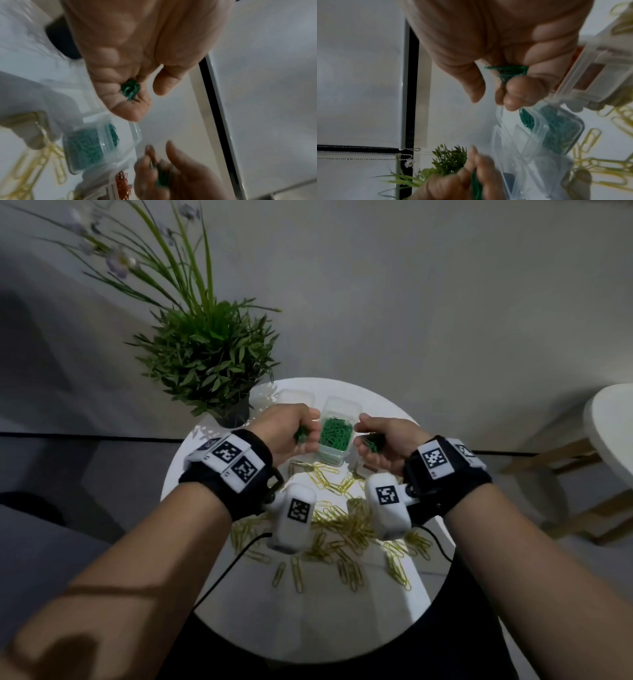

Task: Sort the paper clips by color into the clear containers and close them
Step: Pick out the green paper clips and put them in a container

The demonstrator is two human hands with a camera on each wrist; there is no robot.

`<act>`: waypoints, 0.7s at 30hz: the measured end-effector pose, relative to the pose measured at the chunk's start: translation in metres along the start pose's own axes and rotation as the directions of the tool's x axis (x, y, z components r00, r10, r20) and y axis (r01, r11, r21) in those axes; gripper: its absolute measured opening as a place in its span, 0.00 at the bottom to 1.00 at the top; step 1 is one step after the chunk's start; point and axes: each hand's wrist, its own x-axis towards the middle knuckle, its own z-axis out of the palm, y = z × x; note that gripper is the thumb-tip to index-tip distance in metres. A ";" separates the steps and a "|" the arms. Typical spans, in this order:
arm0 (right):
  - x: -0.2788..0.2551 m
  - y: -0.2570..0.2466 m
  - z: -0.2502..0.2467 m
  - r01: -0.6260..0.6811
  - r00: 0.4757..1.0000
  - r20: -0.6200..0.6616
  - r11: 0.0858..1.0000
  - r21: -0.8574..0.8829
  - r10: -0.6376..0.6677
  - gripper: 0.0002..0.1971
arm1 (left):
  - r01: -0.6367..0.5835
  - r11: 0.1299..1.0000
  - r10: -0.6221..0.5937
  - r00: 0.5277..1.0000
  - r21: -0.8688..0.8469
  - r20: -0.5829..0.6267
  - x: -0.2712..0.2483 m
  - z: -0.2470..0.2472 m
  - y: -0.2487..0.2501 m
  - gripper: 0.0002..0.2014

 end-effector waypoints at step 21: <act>-0.024 0.011 0.018 0.277 0.957 -0.007 0.924 -0.263 -0.289 0.06 | -0.287 0.784 0.389 0.918 0.551 -0.074 -0.012 -0.058 -0.033 0.09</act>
